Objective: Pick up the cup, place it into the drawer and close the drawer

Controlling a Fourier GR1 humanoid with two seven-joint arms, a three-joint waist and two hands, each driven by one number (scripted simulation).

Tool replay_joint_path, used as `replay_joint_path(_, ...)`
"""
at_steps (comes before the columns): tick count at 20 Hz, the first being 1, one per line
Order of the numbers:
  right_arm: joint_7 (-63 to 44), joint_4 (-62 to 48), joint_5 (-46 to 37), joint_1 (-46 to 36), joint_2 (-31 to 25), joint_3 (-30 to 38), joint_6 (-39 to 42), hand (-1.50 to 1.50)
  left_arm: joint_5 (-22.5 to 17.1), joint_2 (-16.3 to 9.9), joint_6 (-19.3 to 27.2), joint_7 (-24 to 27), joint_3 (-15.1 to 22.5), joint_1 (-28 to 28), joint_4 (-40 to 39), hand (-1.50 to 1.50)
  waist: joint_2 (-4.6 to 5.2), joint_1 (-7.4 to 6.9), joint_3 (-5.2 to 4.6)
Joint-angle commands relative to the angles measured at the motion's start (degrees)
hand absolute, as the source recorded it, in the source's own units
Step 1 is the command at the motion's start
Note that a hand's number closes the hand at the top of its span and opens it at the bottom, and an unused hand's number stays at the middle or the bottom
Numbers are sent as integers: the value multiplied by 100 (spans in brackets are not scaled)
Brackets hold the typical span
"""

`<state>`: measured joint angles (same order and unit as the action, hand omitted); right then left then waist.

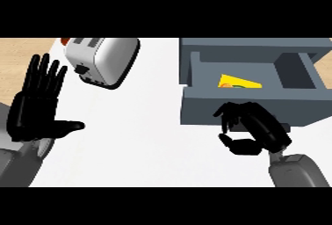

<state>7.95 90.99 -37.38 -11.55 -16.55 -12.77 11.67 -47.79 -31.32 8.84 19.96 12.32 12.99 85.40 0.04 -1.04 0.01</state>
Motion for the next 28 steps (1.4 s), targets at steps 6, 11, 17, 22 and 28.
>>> replay_joint_path(6,721,-2667,-1004,-890,366,-121,-851,-150,56,110,-920,325,-487,-492,-311,-150,22,28,0)
replay_joint_path(11,1077,-4120,-895,-2003,472,468,-855,-150,33,-31,-965,-75,-841,-929,299,-150,14,-12,4)
replay_joint_path(17,1793,-5777,-836,-2819,595,898,-1209,-150,13,-96,-1590,-112,-1168,-947,-30,-150,34,-49,5)
replay_joint_path(22,2368,-7000,-719,-3576,198,1331,-1170,-150,224,208,-1583,105,-1050,-903,-197,-150,87,-153,9)
replay_joint_path(28,2156,-7566,-742,-4379,-57,1463,-801,-150,388,326,-1585,64,-945,-590,-420,-150,138,-236,11)
